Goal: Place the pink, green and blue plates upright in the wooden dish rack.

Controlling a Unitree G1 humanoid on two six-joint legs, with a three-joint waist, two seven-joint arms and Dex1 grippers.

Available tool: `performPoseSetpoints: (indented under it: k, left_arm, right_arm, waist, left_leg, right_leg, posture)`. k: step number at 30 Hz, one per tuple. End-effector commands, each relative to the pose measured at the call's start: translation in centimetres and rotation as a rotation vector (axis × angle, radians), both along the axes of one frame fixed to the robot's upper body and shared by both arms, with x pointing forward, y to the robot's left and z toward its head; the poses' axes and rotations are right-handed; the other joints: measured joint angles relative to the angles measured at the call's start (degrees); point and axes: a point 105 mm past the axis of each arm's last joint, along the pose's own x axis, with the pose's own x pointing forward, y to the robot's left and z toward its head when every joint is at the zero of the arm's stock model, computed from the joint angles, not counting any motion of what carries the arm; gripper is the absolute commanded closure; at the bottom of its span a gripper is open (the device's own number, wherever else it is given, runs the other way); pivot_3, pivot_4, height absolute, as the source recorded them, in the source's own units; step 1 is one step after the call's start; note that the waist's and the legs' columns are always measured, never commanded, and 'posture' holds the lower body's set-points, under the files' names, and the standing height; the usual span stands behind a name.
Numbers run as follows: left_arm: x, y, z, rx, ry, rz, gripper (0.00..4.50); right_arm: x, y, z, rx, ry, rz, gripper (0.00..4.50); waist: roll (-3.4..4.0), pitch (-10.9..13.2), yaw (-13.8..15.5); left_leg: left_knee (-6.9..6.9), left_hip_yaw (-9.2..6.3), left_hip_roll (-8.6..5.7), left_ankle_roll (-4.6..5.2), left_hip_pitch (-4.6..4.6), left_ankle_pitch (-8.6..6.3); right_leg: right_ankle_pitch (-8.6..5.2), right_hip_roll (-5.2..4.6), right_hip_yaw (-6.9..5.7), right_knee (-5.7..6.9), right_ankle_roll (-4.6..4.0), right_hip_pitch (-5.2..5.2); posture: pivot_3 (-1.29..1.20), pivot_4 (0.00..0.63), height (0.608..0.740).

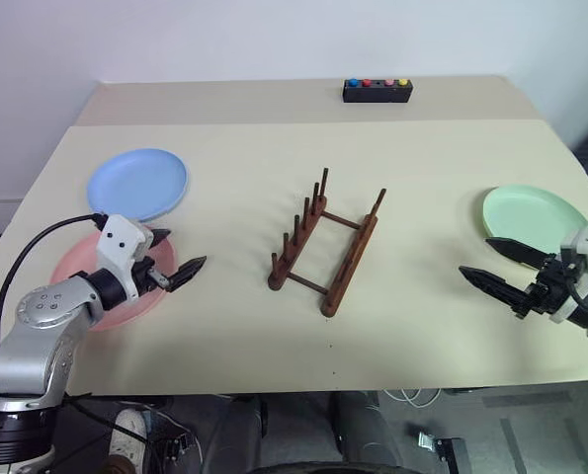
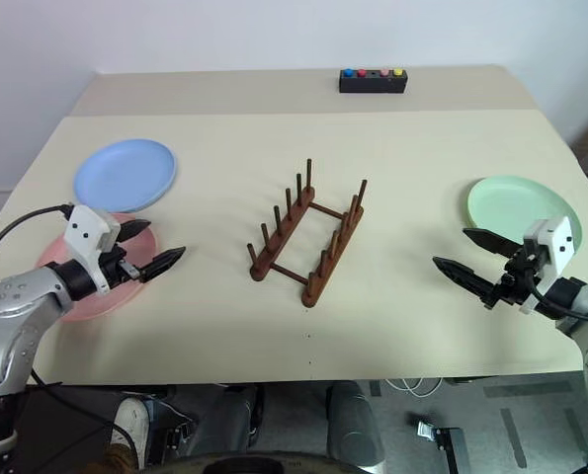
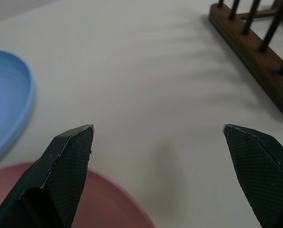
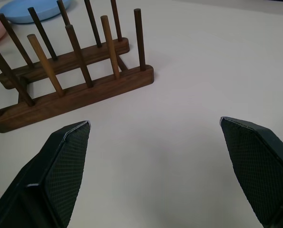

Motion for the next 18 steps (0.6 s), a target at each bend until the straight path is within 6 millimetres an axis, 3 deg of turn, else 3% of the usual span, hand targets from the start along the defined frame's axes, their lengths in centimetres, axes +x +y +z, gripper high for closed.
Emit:
performPoseSetpoints:
  k: [1,11,18]
  left_arm:
    - [-0.4,-0.4,0.9,0.009,-0.032,-0.023,0.00]
    - [-2.0,-2.2,-0.2,0.001,0.016,-0.071,0.00]
    - [-5.4,-6.7,-1.7,-0.022,0.128,-0.293,0.00]
  right_arm:
    - [0.0,0.4,1.1,-0.024,-0.048,0.016,0.05]
    - [0.6,1.0,0.5,-0.041,-0.036,0.026,0.05]
    - [0.1,1.9,0.0,-0.044,-0.022,0.042,0.05]
  waist:
    - [0.00,0.00,0.01]
    - [0.00,0.00,0.01]
    - [0.00,0.00,0.09]
  left_leg:
    - [0.00,0.00,0.00,0.00,0.00,0.00]
    - [0.00,0.00,0.00,0.00,0.00,0.00]
    - [0.02,0.00,0.00,0.00,-0.01,0.00]
  right_leg:
    - [0.00,0.00,0.00,0.00,0.00,0.00]
    - [0.00,-0.01,0.01,0.00,0.00,0.00]
    - [-0.01,-0.01,0.01,0.00,-0.01,0.00]
  posture:
    - [0.00,0.150,0.740]
    - [0.00,0.150,0.740]
    - [0.00,0.150,0.740]
